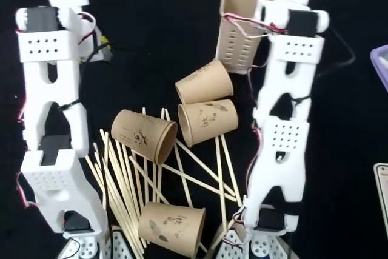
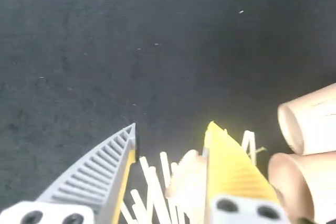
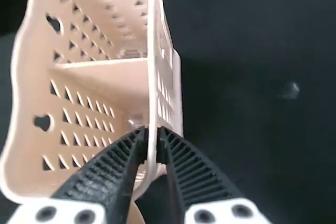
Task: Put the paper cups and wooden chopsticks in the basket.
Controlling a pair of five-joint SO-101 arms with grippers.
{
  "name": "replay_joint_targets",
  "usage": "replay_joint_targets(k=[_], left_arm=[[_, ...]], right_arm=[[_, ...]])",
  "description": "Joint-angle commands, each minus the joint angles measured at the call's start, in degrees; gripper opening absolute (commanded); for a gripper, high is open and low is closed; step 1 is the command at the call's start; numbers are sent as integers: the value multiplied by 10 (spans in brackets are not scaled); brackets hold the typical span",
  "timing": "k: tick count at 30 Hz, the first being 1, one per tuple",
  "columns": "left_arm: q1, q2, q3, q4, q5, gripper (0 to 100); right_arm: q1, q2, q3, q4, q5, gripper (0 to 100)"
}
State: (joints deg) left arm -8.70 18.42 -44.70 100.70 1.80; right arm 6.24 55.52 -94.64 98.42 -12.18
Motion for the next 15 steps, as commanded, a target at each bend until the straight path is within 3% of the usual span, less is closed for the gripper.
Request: replay_joint_targets(k=[1, 7, 15], left_arm=[[29, -33, -6, -1, 18, 216], [15, -33, -5, -1, 15, 216], [0, -33, -4, -1, 14, 215]], right_arm=[[11, -5, -8, 28, 59, 15], [-20, -16, -9, 28, 142, 123], [-52, -149, -8, 11, 222, 127]])
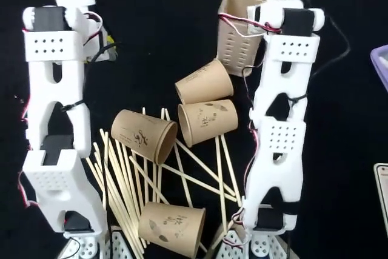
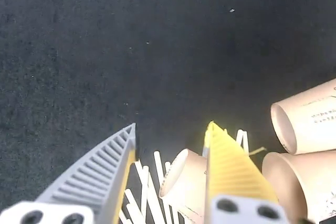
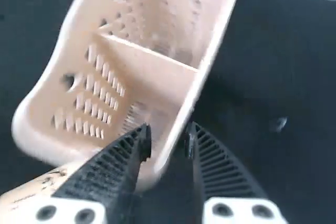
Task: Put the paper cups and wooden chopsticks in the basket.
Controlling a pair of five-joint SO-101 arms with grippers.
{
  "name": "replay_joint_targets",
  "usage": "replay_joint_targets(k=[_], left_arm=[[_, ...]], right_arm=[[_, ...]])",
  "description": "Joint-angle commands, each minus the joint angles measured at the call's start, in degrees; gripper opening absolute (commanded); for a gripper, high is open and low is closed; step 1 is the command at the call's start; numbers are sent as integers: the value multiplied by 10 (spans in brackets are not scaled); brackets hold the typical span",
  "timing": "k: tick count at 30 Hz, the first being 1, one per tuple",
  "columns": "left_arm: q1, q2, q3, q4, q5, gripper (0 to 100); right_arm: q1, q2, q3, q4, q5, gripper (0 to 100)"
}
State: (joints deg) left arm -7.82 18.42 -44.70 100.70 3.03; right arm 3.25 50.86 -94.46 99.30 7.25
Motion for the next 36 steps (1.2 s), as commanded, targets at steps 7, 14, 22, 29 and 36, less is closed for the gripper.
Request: replay_joint_targets(k=[7, 14, 22, 29, 36], left_arm=[[-8, -33, -4, 0, 2, 213], [-7, -33, 34, -1, 1, 213], [-8, -34, 82, -30, 1, 213], [-8, -39, 83, -25, -14, 213], [-8, -39, 83, -25, -21, 213]], right_arm=[[-11, -108, -1, -94, 33, 216], [-40, -55, 51, -121, 226, 185], [-45, -18, 54, -116, 319, 149], [-29, 30, 50, -119, 346, 180], [-18, 44, 51, -114, 334, 216]])
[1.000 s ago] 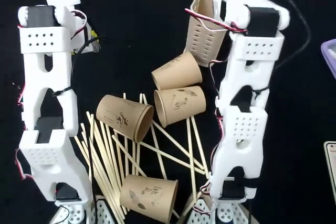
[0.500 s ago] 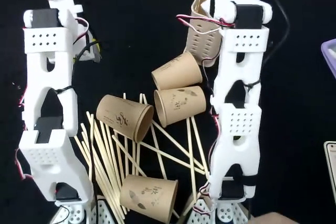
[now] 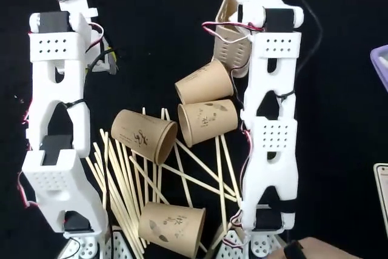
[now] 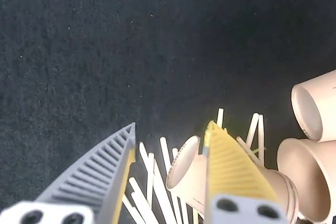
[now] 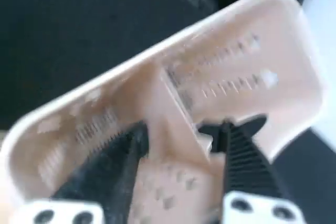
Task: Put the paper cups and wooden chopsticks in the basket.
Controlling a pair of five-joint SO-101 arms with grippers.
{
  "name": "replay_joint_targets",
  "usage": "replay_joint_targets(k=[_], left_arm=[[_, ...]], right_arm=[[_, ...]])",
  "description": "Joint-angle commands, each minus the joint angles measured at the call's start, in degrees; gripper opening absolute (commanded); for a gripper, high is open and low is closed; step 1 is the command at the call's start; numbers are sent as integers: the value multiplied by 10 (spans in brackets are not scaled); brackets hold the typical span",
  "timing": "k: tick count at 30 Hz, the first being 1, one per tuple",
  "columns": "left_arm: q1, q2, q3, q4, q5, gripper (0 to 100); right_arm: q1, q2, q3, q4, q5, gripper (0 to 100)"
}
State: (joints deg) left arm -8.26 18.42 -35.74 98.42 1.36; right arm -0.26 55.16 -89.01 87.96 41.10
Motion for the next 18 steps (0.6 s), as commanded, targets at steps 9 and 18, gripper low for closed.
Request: replay_joint_targets(k=[9, 18], left_arm=[[-4, -39, -7, -2, -3, 213], [2, -40, -19, -3, 44, 217]], right_arm=[[15, -2, -49, -1, -142, 191], [5, -38, -65, 0, -281, 191]])
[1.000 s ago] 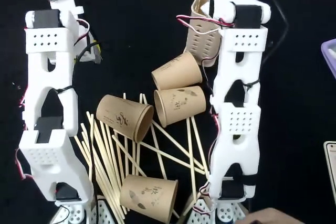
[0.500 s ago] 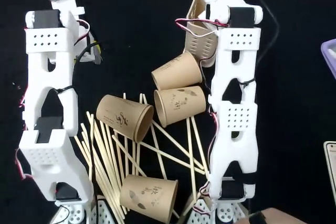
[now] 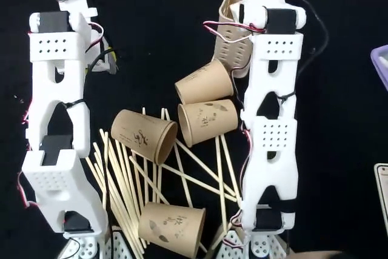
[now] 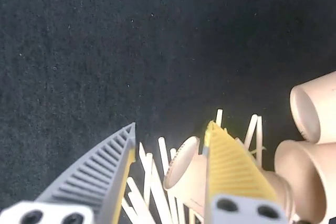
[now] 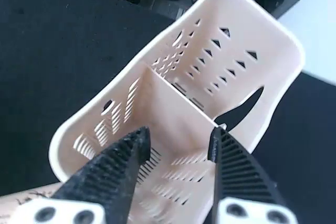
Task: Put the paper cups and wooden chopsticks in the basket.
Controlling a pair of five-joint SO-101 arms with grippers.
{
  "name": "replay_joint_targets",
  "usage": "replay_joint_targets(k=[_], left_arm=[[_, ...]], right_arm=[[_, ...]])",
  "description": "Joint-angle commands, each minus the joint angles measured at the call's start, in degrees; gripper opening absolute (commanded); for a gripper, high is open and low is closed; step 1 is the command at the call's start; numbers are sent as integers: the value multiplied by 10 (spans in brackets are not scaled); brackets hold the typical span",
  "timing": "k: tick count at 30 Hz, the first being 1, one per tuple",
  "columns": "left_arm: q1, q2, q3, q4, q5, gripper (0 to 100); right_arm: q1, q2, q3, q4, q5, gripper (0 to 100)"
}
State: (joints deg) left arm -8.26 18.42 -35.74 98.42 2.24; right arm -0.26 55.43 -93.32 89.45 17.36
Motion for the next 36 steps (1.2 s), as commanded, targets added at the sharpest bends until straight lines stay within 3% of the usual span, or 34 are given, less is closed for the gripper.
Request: replay_joint_targets(k=[1, 11, 18, 28, 36], left_arm=[[2, -40, -27, -2, 40, 217], [2, -40, -36, -1, 44, 216], [2, -40, -40, 18, 42, 214], [-3, -40, -36, 18, 41, 213], [-4, -40, -36, 23, 41, 213]], right_arm=[[12, -52, -22, -22, -54, 191], [91, -124, 6, -36, -114, 192], [109, -67, 63, -168, -205, 287], [67, -58, 68, -197, -213, 258], [82, -4, 85, -229, -213, 258]])
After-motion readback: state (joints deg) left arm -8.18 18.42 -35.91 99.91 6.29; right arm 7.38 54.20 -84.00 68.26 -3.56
